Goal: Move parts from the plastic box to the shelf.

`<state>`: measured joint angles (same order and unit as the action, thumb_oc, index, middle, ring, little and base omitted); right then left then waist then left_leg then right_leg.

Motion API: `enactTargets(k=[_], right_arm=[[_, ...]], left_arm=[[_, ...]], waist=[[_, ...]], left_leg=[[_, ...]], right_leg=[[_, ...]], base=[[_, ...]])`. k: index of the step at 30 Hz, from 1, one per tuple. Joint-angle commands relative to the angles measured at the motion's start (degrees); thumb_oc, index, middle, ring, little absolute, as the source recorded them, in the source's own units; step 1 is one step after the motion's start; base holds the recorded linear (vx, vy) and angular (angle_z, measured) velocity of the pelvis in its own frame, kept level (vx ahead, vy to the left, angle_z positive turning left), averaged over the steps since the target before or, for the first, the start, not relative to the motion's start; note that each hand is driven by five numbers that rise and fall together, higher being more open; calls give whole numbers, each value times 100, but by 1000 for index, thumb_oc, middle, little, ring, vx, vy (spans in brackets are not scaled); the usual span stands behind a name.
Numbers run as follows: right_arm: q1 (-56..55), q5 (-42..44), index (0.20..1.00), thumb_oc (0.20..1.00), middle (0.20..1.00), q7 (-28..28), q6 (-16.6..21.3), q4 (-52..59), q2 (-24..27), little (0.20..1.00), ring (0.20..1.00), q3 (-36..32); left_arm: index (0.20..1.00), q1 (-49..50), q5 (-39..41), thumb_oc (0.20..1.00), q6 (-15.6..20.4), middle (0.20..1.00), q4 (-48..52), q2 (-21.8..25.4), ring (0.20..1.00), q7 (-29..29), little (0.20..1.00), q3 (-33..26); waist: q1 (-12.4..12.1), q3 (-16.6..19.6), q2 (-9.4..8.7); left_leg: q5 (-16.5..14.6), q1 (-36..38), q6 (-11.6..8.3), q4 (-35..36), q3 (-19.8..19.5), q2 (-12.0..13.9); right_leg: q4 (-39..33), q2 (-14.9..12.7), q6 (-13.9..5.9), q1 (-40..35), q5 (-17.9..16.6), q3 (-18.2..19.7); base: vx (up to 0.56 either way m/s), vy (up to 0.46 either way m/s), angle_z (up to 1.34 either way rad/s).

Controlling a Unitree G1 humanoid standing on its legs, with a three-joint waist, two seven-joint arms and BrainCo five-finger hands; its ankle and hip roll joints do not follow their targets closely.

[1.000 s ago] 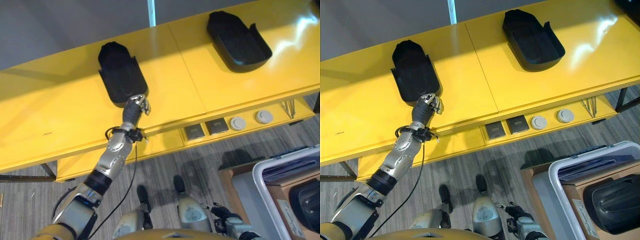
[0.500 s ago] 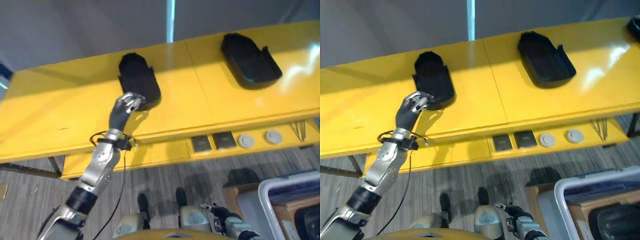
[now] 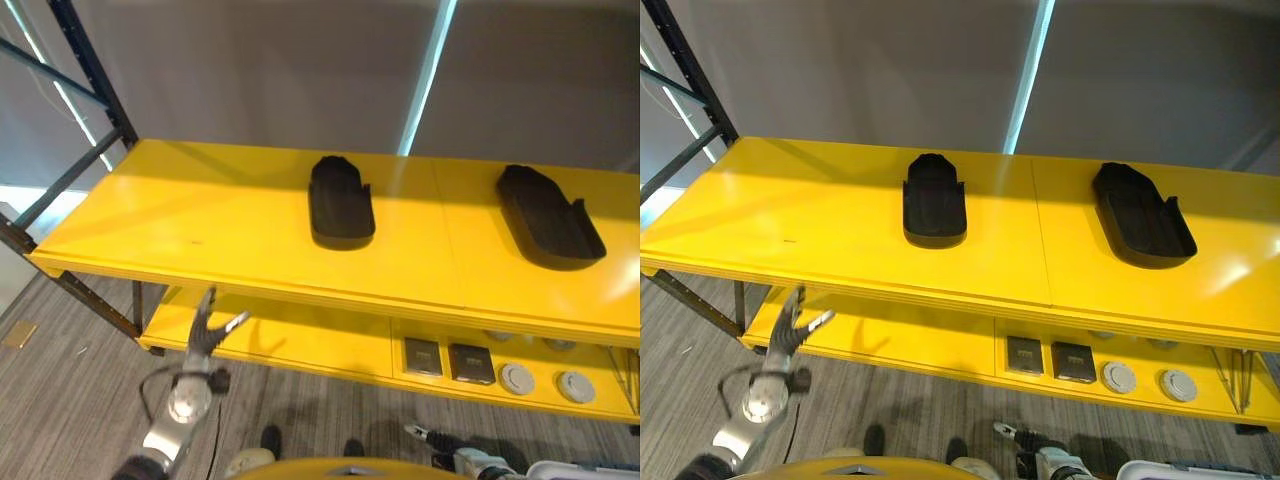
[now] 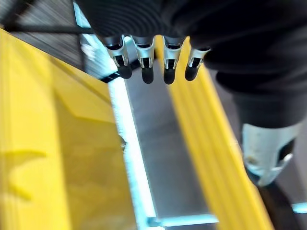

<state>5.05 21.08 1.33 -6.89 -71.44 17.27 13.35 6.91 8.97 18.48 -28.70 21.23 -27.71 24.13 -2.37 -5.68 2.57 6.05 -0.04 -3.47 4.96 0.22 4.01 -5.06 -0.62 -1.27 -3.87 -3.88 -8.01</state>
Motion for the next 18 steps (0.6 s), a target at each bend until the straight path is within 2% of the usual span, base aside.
enactTargets(k=[1, 4, 7, 10, 11, 13, 15, 16, 18], right_arm=[[166, 91, 1000, 1000, 1000, -127, -86, -197, 6, 1000, 1000, 121], [169, 157, 1000, 1000, 1000, -162, -96, -325, 7, 1000, 1000, 51], [169, 90, 1000, 1000, 1000, -244, -114, -380, 24, 1000, 1000, -27], [157, 78, 1000, 1000, 1000, -274, -122, -402, 19, 1000, 1000, -39], [167, -9, 1000, 1000, 1000, -351, -136, -426, 26, 1000, 1000, -45], [187, -81, 1000, 1000, 1000, -403, -139, -437, 25, 1000, 1000, -21], [198, -191, 1000, 1000, 1000, -407, -68, -428, -10, 1000, 1000, 74], [193, -116, 1000, 1000, 1000, -379, -32, -409, -14, 1000, 1000, 85], [163, 66, 1000, 1000, 1000, -294, -21, -386, -15, 1000, 1000, 21]], left_arm=[[1000, -369, -429, 1000, 483, 1000, -173, -179, 1000, -511, 1000, -72], [1000, -163, -671, 1000, 628, 1000, -1042, -437, 1000, -541, 1000, -175], [1000, -30, -554, 1000, 599, 1000, -1719, -630, 1000, -273, 1000, -286], [1000, 11, 196, 1000, 371, 1000, -2487, -850, 1000, 738, 1000, -446], [1000, 17, 625, 1000, 149, 1000, -2953, -993, 1000, 1330, 1000, -540], [1000, 21, 847, 1000, 36, 1000, -3239, -1055, 1000, 1690, 1000, -573], [1000, 33, 1260, 1000, -172, 1000, -3557, -1138, 1000, 2132, 1000, -669], [1000, -5, 1387, 1000, -430, 1000, -3755, -1179, 1000, 2551, 1000, -755], [1000, -44, 1265, 1000, -748, 1000, -3793, -1179, 1000, 2837, 1000, -776]], waist=[[-42, -313, -134], [-71, -329, -125], [-58, -323, -98], [1, -320, -80], [40, -295, -84], [51, -281, -98], [16, -291, -170], [49, -296, -225], [107, -289, -242]], left_leg=[[152, -58, -398, -102, 0, 508], [219, -110, -427, -85, 23, 548], [257, -142, -449, -73, 61, 581], [251, -114, -448, -96, 34, 565], [164, -72, -397, -164, -135, 464], [91, -78, -339, -294, -395, 349], [-190, -91, -173, -512, -1029, 17], [-344, -74, -45, -600, -1083, -130], [-399, -50, 30, -618, -1019, -179]], right_leg=[[7, -318, -165, -115, 46, -59], [6, -325, -185, -118, 46, -110], [6, -332, -205, -108, 54, -115], [6, -349, -212, -83, 41, -51], [6, -346, -196, -48, 41, 127], [6, -332, -182, -12, 25, 318], [32, -323, -186, 44, -8, 752], [59, -304, -185, 76, -19, 928], [85, -297, -192, 104, -40, 1005]], base=[[-39, 0, 18], [-14, 6, 13], [6, 30, 10], [30, 93, -2], [59, 176, -10], [55, 141, -26], [86, 157, -56], [76, 176, -97], [33, 164, -121]])
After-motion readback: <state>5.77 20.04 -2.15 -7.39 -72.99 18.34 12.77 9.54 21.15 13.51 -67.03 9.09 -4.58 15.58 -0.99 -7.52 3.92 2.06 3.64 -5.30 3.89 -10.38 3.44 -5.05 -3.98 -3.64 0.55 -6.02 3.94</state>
